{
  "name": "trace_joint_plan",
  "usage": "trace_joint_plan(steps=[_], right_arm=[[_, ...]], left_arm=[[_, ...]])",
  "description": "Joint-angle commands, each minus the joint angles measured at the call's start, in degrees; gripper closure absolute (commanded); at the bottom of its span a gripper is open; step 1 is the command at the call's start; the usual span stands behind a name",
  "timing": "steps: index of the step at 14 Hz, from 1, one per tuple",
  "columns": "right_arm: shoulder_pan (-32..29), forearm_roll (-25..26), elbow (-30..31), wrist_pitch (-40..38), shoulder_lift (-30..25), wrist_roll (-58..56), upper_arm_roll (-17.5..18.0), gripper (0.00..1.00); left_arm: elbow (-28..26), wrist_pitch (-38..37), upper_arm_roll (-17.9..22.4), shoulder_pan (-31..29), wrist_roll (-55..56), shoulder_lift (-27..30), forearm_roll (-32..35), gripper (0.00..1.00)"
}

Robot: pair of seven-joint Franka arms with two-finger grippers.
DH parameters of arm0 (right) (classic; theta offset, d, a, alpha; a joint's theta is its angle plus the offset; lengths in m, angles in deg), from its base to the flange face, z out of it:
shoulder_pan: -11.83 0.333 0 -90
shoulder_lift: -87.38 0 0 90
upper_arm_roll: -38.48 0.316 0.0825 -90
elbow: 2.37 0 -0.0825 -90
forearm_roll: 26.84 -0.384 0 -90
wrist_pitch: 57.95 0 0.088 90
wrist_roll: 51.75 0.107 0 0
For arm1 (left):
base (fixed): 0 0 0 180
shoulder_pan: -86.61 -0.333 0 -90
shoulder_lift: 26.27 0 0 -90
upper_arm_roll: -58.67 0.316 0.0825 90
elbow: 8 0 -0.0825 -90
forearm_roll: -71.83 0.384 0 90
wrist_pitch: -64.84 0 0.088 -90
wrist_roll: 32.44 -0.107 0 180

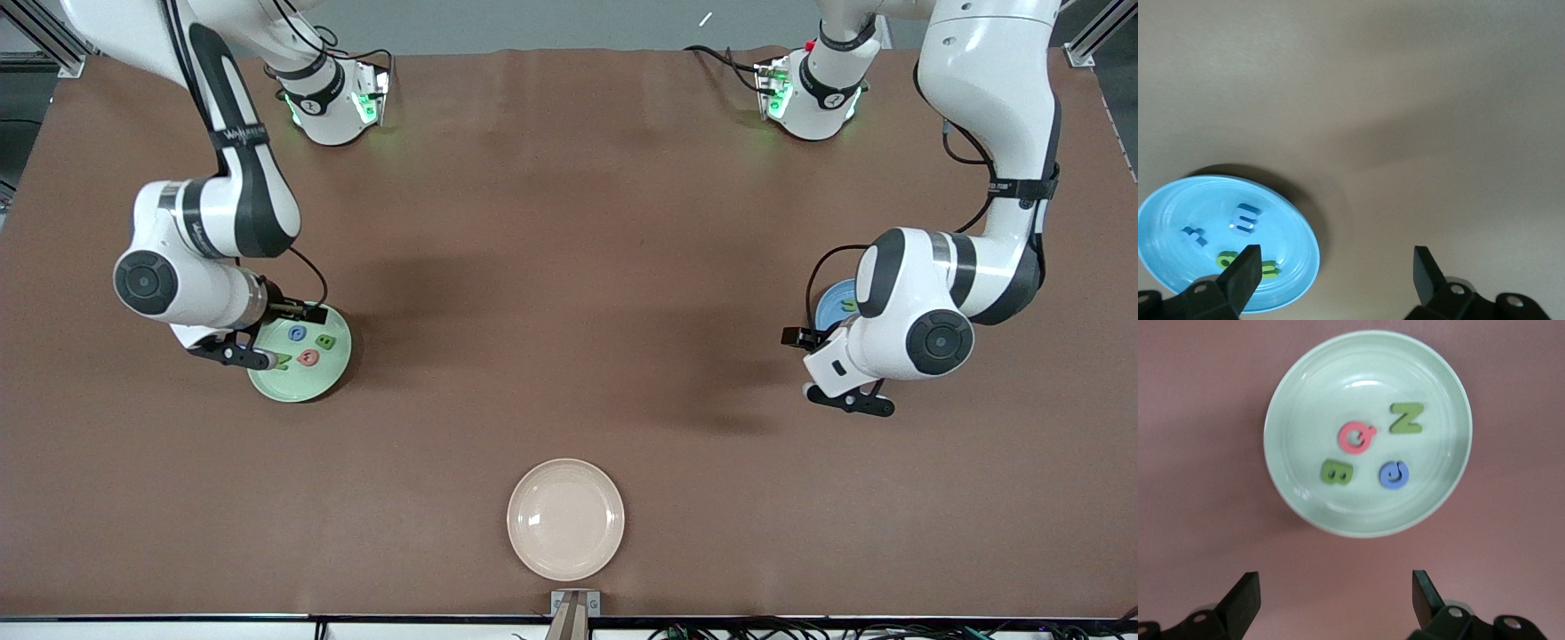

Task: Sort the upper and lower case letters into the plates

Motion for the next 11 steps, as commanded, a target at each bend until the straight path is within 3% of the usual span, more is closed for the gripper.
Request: trace_joint_plan(steps=[1, 3, 7, 11], right_arm=[[-1.1, 2.0, -0.7, -7.6, -6.9, -7.2, -0.5, 0.00], [-2.6, 3.6, -2.6, -12.1, -9.7, -9.9, -0.8, 0.00], [-5.4, 6.1, -16.2, -23.1, -9.3, -16.3, -1.4, 0.00], [-6.9, 5.4, -24.2, -23.4, -7.1, -16.1, -1.4, 0.00]], left_arm=[[-0.8, -0.8, 0.6, -1.6, -3.5, 2.9, -1.2, 0.00], [-1.9, -1.0, 0.5, -4.8, -7.3, 6.3, -1.3, 0.00], [-5.8, -2.3, 0.6, -9.6, -11.1, 15.2, -1.4, 0.00], [-5.2, -4.6, 1.0, -11.4, -9.9, 20.6, -1.3, 0.00]])
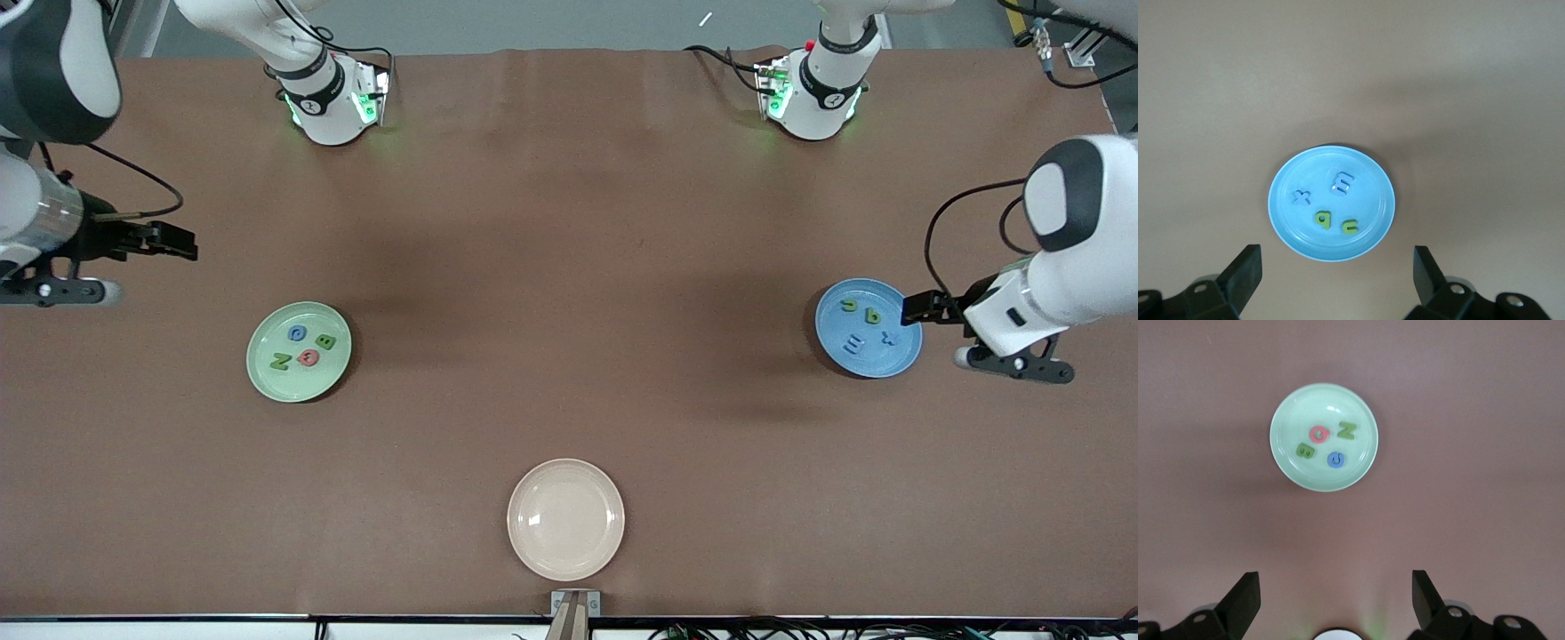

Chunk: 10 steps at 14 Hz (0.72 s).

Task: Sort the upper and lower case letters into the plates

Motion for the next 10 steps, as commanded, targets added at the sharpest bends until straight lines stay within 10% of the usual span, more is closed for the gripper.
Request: trace_joint_plan(steps=[1, 10], right_arm=[[-2.1, -0.4, -5.6, -1.1, 3.7, -0.8, 0.6, 0.00], [-6.9, -7.4, -12.1, -1.2, 6.5, -0.9, 0.9, 0.00]], left_arm=[[-1.4, -0.5, 0.0, -1.5, 1.2, 4.6, -1.0, 0.00], [3.7, -2.7, -1.5, -1.0, 13.1, 10.7, -0.4, 0.00]])
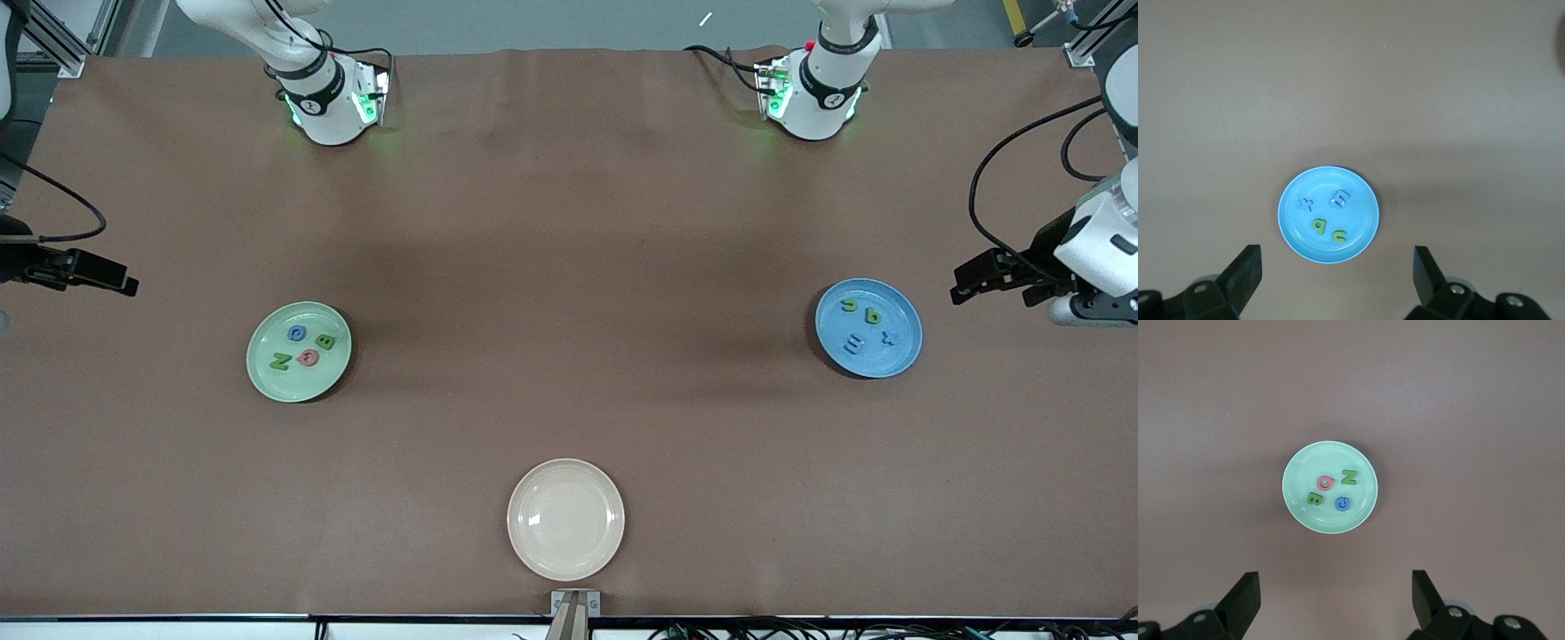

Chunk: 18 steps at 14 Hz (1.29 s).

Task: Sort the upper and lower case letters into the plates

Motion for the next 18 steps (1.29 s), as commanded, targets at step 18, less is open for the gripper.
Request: trace_joint_plan(steps=[18], right_arm=[[-7.6, 5.1, -0.9, -7.9, -5.3, -0.4, 11.4, 0.00]], left_arm=[[11.1, -17.0, -2.8, 0.0, 4.2, 2.1, -0.3, 0.00]])
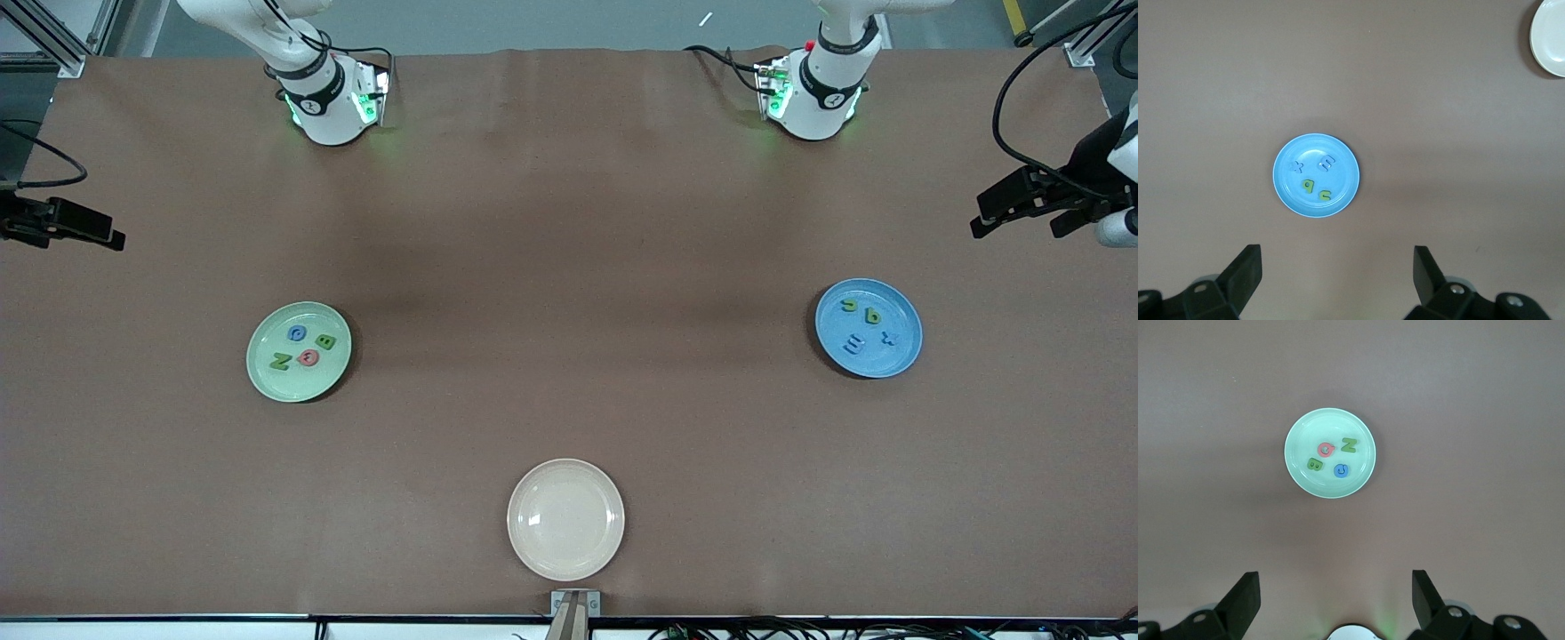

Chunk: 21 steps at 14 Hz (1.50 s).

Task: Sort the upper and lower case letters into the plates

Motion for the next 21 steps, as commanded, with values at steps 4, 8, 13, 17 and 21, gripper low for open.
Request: trace_joint_plan(steps=[4, 8, 13, 17, 21], right_arm=[[-5.9, 1.3, 6.2, 3.7, -5.3, -0.1, 6.6, 0.00], [-6.3, 1.4, 7.8, 4.5, -6.6, -0.1, 6.7, 0.00], [-8.8, 1.4, 8.6, 4.8, -7.3, -0.2, 9.7, 0.00], [-8.9, 1.4, 8.7, 4.7, -7.7, -0.2, 9.7, 0.00], [-8.5, 1.4, 11.7, 6.1, -10.2, -0.1, 9.7, 0.00]], left_arm=[[1.6, -1.4, -0.2, -0.1, 0.4, -0.7, -0.3, 0.00], [1.8, -1.4, -0.1, -0.2, 0.4, -0.9, -0.4, 0.00], [1.9, -1.4, -0.2, -0.1, 0.4, -0.7, -0.3, 0.00], [1.9, -1.4, -0.1, -0.1, 0.4, -0.7, -0.1, 0.00], [1.9, -1.4, -0.1, -0.1, 0.4, -0.7, -0.1, 0.00]])
